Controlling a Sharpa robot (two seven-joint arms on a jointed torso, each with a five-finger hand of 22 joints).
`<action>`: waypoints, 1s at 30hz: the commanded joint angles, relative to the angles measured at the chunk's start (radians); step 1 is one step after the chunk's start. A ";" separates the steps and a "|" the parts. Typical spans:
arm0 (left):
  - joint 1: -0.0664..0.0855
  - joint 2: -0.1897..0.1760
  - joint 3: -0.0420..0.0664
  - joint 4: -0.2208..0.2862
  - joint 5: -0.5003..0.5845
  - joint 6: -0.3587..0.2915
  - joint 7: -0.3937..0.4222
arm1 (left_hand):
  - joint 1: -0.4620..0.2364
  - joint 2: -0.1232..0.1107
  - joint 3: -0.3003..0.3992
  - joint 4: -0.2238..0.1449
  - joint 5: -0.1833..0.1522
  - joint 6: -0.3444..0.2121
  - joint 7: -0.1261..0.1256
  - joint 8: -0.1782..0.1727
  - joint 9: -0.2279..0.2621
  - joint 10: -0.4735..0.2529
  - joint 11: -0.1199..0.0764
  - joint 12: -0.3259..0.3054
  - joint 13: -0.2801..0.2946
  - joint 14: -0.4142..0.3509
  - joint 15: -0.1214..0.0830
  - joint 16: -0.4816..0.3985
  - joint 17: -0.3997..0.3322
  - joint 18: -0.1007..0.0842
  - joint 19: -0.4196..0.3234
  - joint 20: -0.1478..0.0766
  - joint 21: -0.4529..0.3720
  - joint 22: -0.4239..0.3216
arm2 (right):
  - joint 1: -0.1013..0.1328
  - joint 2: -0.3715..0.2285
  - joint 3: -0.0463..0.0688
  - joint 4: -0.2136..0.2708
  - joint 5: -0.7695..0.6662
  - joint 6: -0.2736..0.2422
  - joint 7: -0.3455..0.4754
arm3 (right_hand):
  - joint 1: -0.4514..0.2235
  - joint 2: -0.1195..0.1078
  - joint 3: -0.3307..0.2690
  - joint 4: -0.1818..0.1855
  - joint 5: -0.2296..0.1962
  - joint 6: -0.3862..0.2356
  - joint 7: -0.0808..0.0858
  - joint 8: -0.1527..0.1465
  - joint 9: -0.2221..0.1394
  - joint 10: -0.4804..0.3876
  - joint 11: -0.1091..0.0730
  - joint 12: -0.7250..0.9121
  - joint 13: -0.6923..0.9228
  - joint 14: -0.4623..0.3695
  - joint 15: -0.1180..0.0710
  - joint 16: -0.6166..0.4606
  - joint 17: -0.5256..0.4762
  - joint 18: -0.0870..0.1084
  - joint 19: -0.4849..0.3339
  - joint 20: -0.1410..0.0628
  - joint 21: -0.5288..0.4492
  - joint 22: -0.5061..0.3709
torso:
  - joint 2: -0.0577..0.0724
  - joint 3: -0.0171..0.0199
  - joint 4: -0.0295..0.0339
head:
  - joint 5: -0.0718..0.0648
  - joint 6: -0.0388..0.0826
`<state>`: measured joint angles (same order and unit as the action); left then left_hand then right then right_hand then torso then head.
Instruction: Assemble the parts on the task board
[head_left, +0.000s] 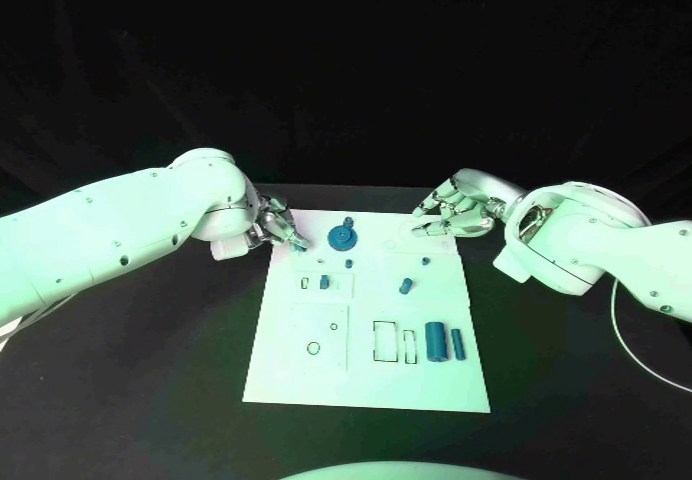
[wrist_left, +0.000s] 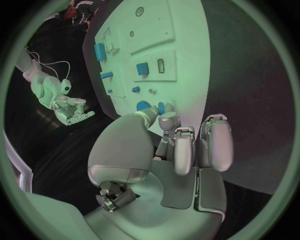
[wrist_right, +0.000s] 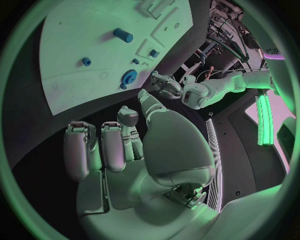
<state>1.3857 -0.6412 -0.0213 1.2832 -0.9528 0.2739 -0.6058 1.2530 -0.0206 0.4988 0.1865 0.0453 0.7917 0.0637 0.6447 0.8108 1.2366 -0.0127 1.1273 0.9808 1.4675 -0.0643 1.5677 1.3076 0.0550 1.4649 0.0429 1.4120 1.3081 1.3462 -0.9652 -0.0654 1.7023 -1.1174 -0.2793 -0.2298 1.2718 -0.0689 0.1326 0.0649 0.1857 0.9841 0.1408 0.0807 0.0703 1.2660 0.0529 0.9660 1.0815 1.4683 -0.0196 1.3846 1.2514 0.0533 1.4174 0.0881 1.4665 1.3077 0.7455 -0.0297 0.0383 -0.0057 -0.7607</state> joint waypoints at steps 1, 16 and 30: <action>-0.010 -0.028 -0.003 0.056 -0.009 -0.088 0.051 | -0.010 -0.007 0.136 -0.121 0.004 0.010 -0.004 0.004 0.003 0.008 0.000 0.007 0.000 0.103 -0.006 0.003 0.263 -0.004 0.009 -0.006 -0.001 0.069 | -0.001 0.002 0.000 -0.002 0.001 0.003 0.006 | 0.002 0.009 -0.005 -0.001 0.005 0.007 0.001 0.006 0.001 -0.002 0.000 -0.004 -0.003 0.041 -0.002 -0.007 -0.002 0.005 -0.009 0.001 -0.007 0.003 | -0.001 0.0012 0.0026 | 0.002 -0.002; -0.063 -0.112 -0.005 0.192 -0.141 -0.090 0.066 | -0.033 -0.024 0.176 -0.132 0.003 0.016 -0.006 0.009 0.008 0.010 -0.002 0.003 -0.008 0.103 -0.007 0.003 0.263 -0.004 0.009 -0.006 -0.001 0.070 | -0.009 0.010 -0.001 -0.008 0.007 -0.017 0.016 | 0.004 0.010 -0.006 -0.001 0.009 0.007 0.001 0.005 0.001 -0.005 0.000 -0.010 -0.008 0.040 -0.002 -0.008 -0.004 0.005 -0.011 0.001 -0.008 0.001 | 0.000 -0.0005 -0.0016 | 0.008 -0.012; -0.077 -0.119 -0.005 0.214 -0.188 -0.009 0.050 | -0.044 -0.035 0.197 -0.140 0.003 0.022 -0.007 0.013 0.011 0.011 -0.003 0.000 -0.012 0.103 -0.008 0.003 0.263 -0.002 0.006 -0.007 -0.008 0.063 | -0.012 0.011 -0.001 -0.006 0.008 -0.004 0.018 | 0.005 0.011 -0.006 -0.001 0.011 0.007 0.001 0.005 0.001 -0.006 0.000 -0.010 -0.008 0.040 -0.002 -0.010 -0.007 0.006 -0.012 0.001 -0.009 -0.002 | 0.000 0.0008 0.0017 | 0.013 -0.020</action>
<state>1.3107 -0.7633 -0.0268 1.4940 -1.1123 0.2195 -0.5581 1.2141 -0.0594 0.5740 0.1629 0.0456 0.8039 0.0617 0.6538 0.8200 1.2439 -0.0130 1.1309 0.9696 1.4674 -0.0643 1.5678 1.3074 0.0550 1.4649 0.0430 1.4080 1.3078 1.3349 -0.9554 -0.0668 1.6944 -1.1083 -0.2901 -0.2214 1.2756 -0.0650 0.1326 0.0649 0.1937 0.9841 0.1408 0.0807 0.0703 1.2660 0.0529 0.9603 1.0742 1.4683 -0.0196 1.3808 1.2454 0.0533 1.4105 0.0879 1.4637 1.3074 0.7452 -0.0291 0.0400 0.0063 -0.7815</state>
